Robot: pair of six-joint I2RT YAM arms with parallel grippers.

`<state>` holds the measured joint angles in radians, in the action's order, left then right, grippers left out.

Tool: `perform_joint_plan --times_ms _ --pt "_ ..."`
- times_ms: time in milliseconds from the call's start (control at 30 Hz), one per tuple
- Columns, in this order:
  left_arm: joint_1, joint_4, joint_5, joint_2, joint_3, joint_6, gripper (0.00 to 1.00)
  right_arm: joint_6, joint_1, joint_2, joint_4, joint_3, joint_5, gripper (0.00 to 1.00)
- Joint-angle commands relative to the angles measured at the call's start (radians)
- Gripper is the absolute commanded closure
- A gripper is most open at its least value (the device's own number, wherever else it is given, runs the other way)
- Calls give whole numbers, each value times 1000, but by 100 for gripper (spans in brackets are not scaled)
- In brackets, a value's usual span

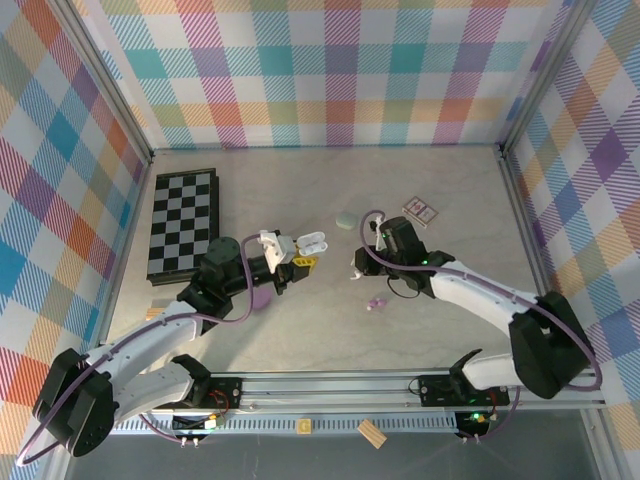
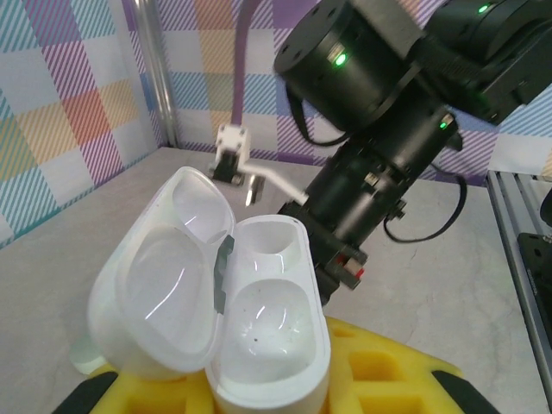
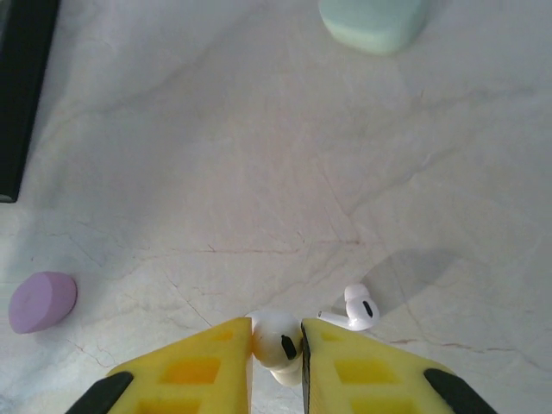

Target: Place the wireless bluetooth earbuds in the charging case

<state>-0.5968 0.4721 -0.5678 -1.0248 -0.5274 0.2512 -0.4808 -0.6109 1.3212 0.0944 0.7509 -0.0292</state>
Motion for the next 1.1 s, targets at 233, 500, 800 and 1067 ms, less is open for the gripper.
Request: perform_joint_plan --times_ms 233,500,800,1067 --pt "9 26 0 -23 -19 -19 100 153 -5 -41 114 -7 66 77" --pt "11 -19 13 9 -20 -4 100 133 4 115 334 47 39 76" --pt "12 -51 15 25 -29 10 100 61 21 202 364 73 -13 73" --pt "15 -49 18 27 -28 16 100 48 66 92 370 100 8 56"
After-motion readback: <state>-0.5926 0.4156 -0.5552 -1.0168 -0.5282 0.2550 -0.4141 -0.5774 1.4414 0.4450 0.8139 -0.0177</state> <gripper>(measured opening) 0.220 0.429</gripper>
